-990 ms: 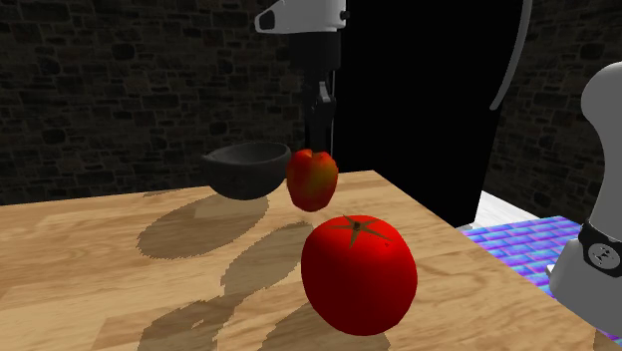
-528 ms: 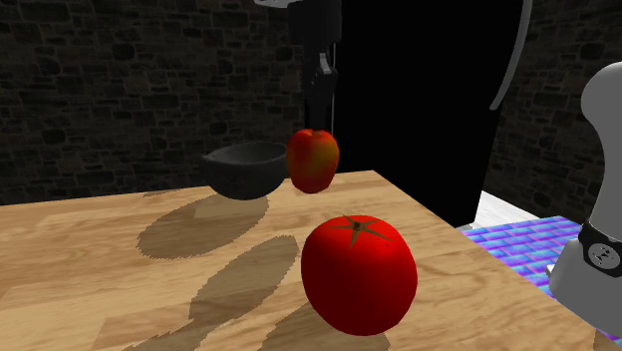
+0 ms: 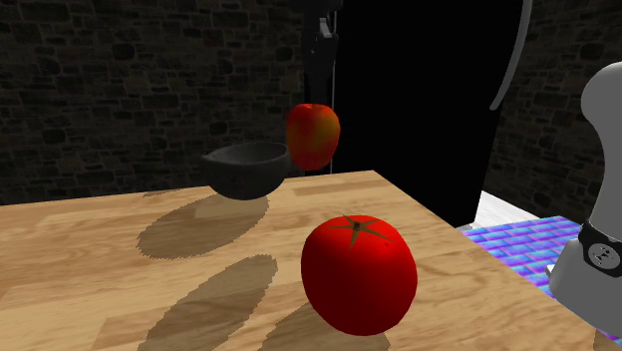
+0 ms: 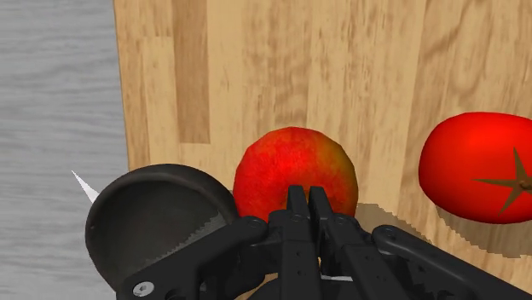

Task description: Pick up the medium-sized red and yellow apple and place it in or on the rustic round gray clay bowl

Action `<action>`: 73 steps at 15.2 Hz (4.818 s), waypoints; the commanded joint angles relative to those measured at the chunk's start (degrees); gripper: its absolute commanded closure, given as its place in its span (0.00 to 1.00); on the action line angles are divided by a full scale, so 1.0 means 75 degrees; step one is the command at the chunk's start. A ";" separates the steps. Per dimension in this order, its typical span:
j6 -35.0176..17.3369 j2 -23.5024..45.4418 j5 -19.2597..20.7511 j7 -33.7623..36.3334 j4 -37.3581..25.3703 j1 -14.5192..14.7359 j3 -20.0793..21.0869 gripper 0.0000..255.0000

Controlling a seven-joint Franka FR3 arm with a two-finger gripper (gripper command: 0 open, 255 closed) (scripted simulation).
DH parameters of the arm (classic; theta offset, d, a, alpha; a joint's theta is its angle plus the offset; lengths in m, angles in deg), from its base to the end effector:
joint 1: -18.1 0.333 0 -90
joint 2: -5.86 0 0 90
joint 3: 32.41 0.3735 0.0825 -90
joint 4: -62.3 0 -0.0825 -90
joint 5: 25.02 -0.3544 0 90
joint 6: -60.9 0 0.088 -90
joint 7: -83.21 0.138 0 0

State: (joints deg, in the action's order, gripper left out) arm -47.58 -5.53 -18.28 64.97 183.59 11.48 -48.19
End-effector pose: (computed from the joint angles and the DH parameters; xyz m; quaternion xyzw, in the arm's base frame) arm 0.4127 -0.1921 0.5287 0.9994 -0.0138 -0.0244 0.0215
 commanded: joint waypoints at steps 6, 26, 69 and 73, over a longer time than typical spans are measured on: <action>0.0728 -0.0101 -0.0006 -0.0021 -0.0626 0.0017 0.0041 1.00; 0.3598 0.3886 -0.1265 -0.1808 -0.7387 -0.0912 -0.0717 1.00; 0.0956 0.3895 -0.1264 -0.1826 -0.4747 -0.0835 -0.0685 0.00; 0.1982 0.4013 -0.1299 -0.1835 -0.5889 -0.0896 -0.0693 0.00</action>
State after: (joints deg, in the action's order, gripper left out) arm -34.62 24.25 -27.92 51.28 141.58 4.94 -53.35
